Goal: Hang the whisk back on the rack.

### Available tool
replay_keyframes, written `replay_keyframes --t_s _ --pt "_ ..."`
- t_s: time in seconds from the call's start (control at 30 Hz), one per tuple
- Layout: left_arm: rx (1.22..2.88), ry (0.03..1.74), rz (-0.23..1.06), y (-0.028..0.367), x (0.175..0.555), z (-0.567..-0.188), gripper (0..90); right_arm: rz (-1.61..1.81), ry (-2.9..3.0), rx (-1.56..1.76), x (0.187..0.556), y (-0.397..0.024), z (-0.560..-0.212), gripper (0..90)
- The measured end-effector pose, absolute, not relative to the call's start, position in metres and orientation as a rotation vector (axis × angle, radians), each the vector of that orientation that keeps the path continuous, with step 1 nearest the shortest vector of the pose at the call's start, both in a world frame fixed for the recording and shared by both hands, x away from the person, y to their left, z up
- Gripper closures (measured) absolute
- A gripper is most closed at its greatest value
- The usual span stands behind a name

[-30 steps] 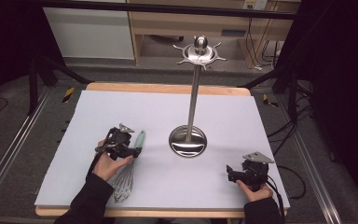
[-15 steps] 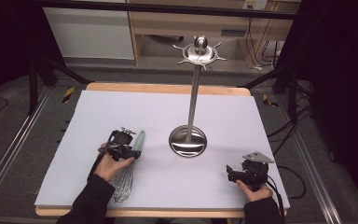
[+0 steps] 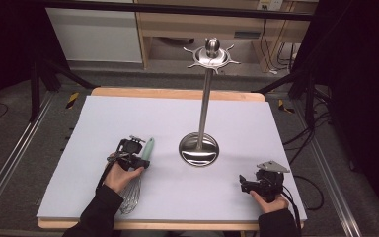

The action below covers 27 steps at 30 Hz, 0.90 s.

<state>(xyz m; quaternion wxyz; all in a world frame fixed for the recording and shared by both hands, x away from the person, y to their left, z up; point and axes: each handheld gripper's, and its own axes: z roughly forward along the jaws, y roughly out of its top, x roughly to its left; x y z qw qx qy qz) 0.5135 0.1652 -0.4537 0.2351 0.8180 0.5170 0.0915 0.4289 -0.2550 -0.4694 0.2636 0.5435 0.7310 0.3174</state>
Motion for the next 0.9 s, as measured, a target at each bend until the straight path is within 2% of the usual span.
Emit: replay_keyframes --t_s 0.37,0.57,0.7,0.9 --pt "2.317 1.353 0.255 0.1555 0.5078 -0.4507 65.7 0.856 1.980 1.468 0.4287 -0.2552 -0.4693 8.0" --pt "2.316 1.342 0.249 0.1595 0.5072 -0.4458 56.4 0.858 1.986 1.472 0.4289 -0.2548 -0.4695 8.0" --pt "2.311 1.351 0.226 0.1604 0.5084 -0.4465 57.7 0.859 1.989 1.471 0.4290 -0.2547 -0.4696 8.0" --pt "2.320 1.374 0.221 0.1560 0.5103 -0.4521 64.5 0.860 1.993 1.471 0.4291 -0.2546 -0.4697 8.0"
